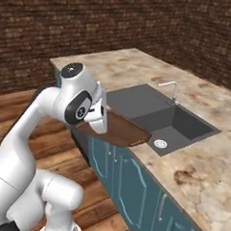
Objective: Move the cutting board and knife to the sink. Then move spray from the cabinet to the counter.
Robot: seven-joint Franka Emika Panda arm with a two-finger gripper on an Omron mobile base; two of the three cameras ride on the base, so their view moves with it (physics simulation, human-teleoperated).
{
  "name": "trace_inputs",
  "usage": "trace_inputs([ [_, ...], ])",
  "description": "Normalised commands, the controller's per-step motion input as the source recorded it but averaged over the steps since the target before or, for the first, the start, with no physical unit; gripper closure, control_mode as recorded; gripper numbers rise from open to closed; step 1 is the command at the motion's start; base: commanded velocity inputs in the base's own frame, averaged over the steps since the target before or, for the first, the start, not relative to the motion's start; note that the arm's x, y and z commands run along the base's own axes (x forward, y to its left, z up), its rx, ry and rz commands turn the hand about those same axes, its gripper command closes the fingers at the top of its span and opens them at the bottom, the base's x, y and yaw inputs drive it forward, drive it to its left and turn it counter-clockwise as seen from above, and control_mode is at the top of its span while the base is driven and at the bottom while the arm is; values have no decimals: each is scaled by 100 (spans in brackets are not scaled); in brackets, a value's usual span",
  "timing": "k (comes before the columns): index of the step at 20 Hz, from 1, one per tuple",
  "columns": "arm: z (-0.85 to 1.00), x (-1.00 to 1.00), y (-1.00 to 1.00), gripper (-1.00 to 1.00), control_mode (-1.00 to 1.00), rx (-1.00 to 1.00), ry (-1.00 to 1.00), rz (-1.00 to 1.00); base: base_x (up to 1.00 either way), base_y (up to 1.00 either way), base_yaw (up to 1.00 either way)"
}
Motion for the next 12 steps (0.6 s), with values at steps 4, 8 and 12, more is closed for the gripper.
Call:
trace_inputs([
  [4, 0, 0, 0, 100, 100, 0, 0, 0, 100, 3, -33],
  [8, 0, 0, 0, 100, 100, 0, 0, 0, 88, 33, -63],
  [12, 0, 0, 0, 100, 100, 0, 0, 0, 59, 39, -79],
])
